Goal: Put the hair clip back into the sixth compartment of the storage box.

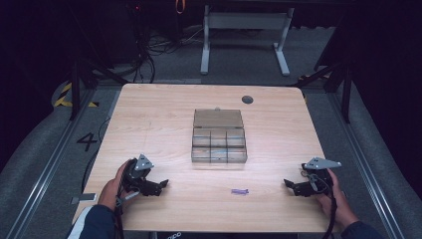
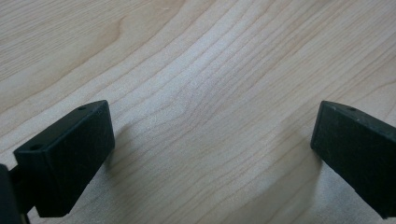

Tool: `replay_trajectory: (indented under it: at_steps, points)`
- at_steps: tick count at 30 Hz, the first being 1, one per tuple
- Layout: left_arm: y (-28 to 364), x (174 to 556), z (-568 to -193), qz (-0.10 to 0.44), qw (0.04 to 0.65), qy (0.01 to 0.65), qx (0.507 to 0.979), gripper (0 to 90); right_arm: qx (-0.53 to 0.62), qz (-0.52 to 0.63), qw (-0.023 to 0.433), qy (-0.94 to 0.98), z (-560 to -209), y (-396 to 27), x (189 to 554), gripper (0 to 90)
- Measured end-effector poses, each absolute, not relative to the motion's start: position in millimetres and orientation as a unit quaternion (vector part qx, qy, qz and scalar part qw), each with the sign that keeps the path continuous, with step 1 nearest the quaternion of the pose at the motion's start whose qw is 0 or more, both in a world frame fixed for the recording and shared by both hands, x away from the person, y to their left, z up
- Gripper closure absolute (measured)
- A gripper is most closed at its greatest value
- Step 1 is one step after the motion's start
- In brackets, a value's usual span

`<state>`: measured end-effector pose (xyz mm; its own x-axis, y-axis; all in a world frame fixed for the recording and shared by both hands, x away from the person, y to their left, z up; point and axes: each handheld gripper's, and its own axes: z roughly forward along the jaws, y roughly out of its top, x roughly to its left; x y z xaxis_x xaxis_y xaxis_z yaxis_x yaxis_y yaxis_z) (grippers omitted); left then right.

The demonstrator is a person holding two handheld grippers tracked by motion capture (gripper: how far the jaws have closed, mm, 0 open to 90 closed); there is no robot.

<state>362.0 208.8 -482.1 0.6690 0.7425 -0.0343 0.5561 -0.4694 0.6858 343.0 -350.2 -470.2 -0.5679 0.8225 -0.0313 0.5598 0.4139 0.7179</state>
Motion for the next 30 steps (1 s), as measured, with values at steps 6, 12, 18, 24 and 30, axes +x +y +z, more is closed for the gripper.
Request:
replay_trajectory:
  at_steps: [6, 12, 18, 24, 30]
  points:
    - [208.9, 362.3, -482.2, 0.136, 0.344, 0.382, 0.847, 0.0, 0.415, 0.340, 0.191, 0.822, -470.0, -351.4, 341.9, 3.7]
    - [208.9, 362.3, -482.2, 0.136, 0.344, 0.382, 0.846, 0.0, 0.410, 0.338, 0.187, 0.826, -469.6, -352.2, 341.5, 3.7]
    - [209.4, 360.7, -482.4, 0.140, 0.343, 0.390, 0.843, 0.0, 0.403, 0.330, 0.179, 0.834, -467.7, -352.6, 338.7, 3.7]
    - [209.4, 360.8, -482.4, 0.141, 0.344, 0.390, 0.843, 0.0, 0.397, 0.329, 0.175, 0.839, -466.3, -352.7, 334.8, 6.7]
    - [209.4, 360.7, -482.4, 0.140, 0.343, 0.390, 0.843, 0.0, 0.365, 0.321, 0.156, 0.860, -459.9, -352.8, 335.9, 21.9]
